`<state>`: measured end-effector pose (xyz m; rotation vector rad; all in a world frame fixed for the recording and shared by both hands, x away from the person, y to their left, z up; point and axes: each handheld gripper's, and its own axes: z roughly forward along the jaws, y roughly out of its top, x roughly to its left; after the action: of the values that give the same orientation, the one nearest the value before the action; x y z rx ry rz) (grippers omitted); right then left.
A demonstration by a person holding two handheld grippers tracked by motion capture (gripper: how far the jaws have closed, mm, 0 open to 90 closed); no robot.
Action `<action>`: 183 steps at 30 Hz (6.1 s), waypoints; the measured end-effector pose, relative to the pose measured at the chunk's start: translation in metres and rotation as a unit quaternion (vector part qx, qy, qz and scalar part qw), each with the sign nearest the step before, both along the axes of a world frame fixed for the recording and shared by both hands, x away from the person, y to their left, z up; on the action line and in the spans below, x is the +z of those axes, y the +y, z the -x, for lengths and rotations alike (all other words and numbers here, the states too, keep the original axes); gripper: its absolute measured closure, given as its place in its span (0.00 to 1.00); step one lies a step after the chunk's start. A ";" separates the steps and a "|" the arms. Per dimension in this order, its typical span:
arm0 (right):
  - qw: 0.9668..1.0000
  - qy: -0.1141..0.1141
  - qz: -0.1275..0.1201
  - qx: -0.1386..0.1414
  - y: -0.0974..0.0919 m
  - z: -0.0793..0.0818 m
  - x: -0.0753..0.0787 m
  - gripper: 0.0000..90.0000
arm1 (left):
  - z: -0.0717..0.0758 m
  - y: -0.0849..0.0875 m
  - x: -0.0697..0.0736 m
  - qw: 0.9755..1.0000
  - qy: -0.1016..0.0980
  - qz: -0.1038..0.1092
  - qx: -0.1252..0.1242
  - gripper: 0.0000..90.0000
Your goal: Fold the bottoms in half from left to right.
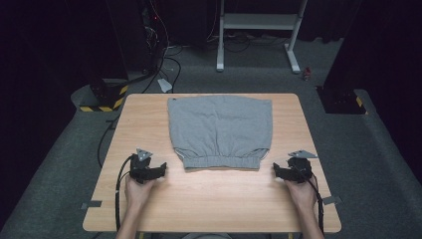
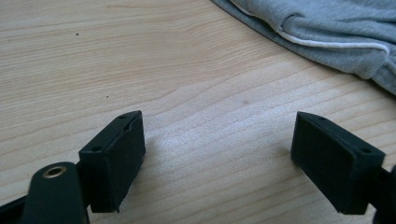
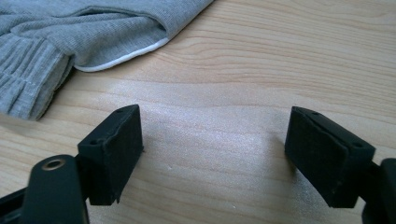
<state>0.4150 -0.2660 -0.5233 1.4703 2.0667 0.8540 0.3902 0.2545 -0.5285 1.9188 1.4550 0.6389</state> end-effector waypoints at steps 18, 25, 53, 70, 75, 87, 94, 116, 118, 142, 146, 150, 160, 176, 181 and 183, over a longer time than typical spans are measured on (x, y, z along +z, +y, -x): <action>1.000 -0.012 -0.002 -0.003 0.000 0.005 0.001 0.38 | -0.002 -0.001 0.001 1.000 0.005 0.007 -0.020 0.18; 1.000 -0.002 -0.009 0.003 0.002 0.007 0.003 0.45 | -0.002 -0.003 0.004 0.999 0.006 0.012 -0.031 0.19; 0.997 -0.029 -0.037 0.059 0.021 0.011 0.018 0.58 | -0.005 -0.045 0.028 0.992 -0.019 0.042 -0.117 0.36; 0.993 -0.036 -0.048 0.105 0.055 -0.003 0.024 0.73 | -0.019 -0.070 0.031 0.988 -0.017 0.060 -0.142 0.51; 0.992 -0.031 -0.054 0.110 0.064 -0.009 0.022 0.76 | -0.026 -0.080 0.028 0.988 -0.005 0.055 -0.146 0.53; 0.994 -0.021 -0.042 0.103 0.078 -0.021 0.016 0.73 | -0.037 -0.095 0.018 0.990 0.005 0.026 -0.136 0.57; 0.994 -0.014 -0.026 0.102 0.082 -0.022 0.011 0.67 | -0.037 -0.097 0.014 0.991 0.008 0.004 -0.137 0.50; 0.994 -0.005 -0.009 0.109 0.080 -0.009 0.006 0.63 | -0.029 -0.092 0.009 0.990 0.010 0.014 -0.137 0.44; 0.994 -0.004 -0.008 0.111 0.080 -0.007 0.007 0.63 | -0.029 -0.093 0.009 0.990 0.011 0.013 -0.138 0.44; 0.994 -0.004 -0.011 0.112 0.076 0.011 0.006 0.62 | -0.012 -0.096 0.009 0.989 0.008 0.008 -0.147 0.44; 0.994 -0.005 -0.011 0.112 0.076 0.014 0.005 0.62 | -0.008 -0.095 0.008 0.989 0.006 0.013 -0.146 0.44; 0.993 -0.005 -0.009 0.115 0.075 0.017 0.006 0.62 | -0.005 -0.095 0.008 0.989 0.007 0.014 -0.147 0.44; 0.993 -0.005 -0.008 0.116 0.074 0.027 0.006 0.61 | 0.006 -0.095 0.007 0.988 0.002 0.012 -0.153 0.44; 0.993 -0.002 -0.015 0.120 0.070 0.044 0.005 0.61 | 0.025 -0.094 0.004 0.987 -0.006 0.026 -0.158 0.43; 0.992 -0.003 -0.017 0.124 0.068 0.051 0.005 0.61 | 0.033 -0.094 0.004 0.987 -0.007 0.028 -0.160 0.43; 0.992 -0.002 -0.016 0.124 0.068 0.054 0.005 0.61 | 0.036 -0.093 0.004 0.986 -0.008 0.029 -0.163 0.43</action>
<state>0.3608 -0.1984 -0.5183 1.2421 2.2735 0.9864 0.3542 0.1614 -0.5247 2.0390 1.1017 0.4520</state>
